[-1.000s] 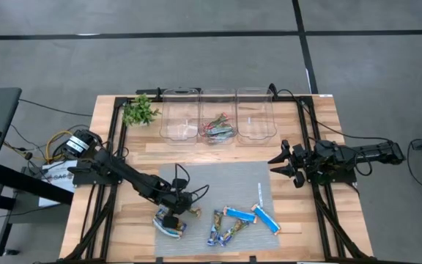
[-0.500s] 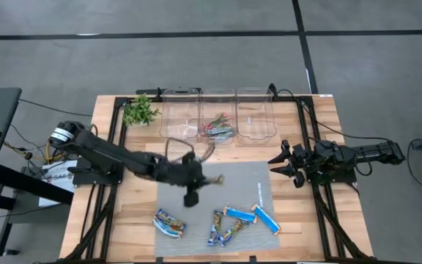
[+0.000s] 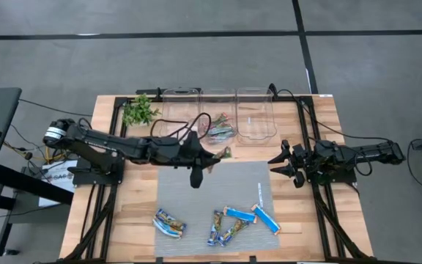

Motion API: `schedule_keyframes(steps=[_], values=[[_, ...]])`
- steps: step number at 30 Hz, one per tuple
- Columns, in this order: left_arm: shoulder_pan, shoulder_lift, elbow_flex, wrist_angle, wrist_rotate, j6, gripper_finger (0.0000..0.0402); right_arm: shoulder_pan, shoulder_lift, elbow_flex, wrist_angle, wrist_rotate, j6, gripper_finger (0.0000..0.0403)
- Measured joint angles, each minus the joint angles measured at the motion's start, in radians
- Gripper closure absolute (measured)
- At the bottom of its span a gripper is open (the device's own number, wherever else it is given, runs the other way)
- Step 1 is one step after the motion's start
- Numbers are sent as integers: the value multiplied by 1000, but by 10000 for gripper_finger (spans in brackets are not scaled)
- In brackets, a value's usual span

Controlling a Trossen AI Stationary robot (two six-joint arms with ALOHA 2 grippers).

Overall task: Pick and place Granola Bars by type
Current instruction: Put the yellow granola bar into the left transparent bin

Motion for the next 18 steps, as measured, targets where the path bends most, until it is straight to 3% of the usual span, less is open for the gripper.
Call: schedule_keyframes(steps=[10,18], values=[[109,0,0,-45,66,40,367,0,0,0,0,0,0,262],[324,0,0,-223,65,58,367,0,0,0,0,0,0,259]])
